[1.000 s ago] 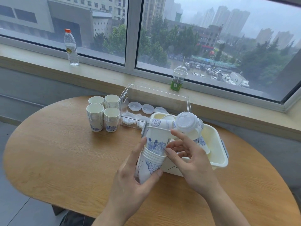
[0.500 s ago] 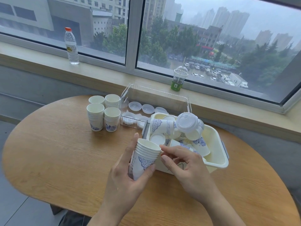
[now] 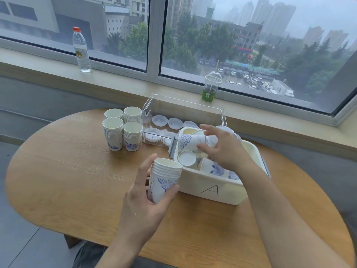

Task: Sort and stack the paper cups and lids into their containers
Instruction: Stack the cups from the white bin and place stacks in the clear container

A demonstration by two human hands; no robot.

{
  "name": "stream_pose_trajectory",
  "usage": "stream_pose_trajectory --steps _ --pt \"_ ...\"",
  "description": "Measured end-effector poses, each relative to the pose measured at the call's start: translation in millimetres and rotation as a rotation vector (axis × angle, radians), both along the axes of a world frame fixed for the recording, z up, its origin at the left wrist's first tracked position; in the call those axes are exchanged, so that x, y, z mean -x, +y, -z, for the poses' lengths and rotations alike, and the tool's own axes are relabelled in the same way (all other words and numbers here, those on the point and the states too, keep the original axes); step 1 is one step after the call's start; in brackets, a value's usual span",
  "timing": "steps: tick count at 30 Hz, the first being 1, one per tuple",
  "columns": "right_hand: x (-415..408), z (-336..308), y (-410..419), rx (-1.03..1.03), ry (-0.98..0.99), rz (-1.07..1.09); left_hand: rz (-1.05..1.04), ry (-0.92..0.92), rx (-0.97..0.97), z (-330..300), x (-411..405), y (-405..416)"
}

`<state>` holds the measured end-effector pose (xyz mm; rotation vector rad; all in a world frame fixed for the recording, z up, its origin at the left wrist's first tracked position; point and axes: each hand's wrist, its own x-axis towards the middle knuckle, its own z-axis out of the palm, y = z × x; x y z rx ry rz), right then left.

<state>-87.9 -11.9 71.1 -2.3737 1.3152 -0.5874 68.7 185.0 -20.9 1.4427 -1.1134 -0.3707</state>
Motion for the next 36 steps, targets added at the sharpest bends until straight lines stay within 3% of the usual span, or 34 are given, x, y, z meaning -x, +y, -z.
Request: stream_pose_trajectory --steps 6,10,15,20,24,27,36 --pt "3 4 -8 -0.091 0.074 -0.015 0.039 0.000 0.001 -2 -2 3" --pt "9 11 -2 -0.007 0.008 0.005 0.084 0.007 -0.010 -1 2 1" --pt "25 10 25 0.041 -0.294 0.065 0.135 0.011 -0.016 2 11 -2" --pt "35 27 73 -0.268 -0.655 -0.007 0.191 0.004 -0.030 7 23 -6" --pt "40 40 99 -0.399 -0.760 -0.044 0.235 0.019 -0.013 11 31 -8" --pt "43 45 107 -0.403 -0.764 -0.051 0.235 0.005 -0.010 13 33 -8" --pt "54 43 113 -0.176 -0.492 -0.081 0.251 -0.055 -0.046 16 37 -5"
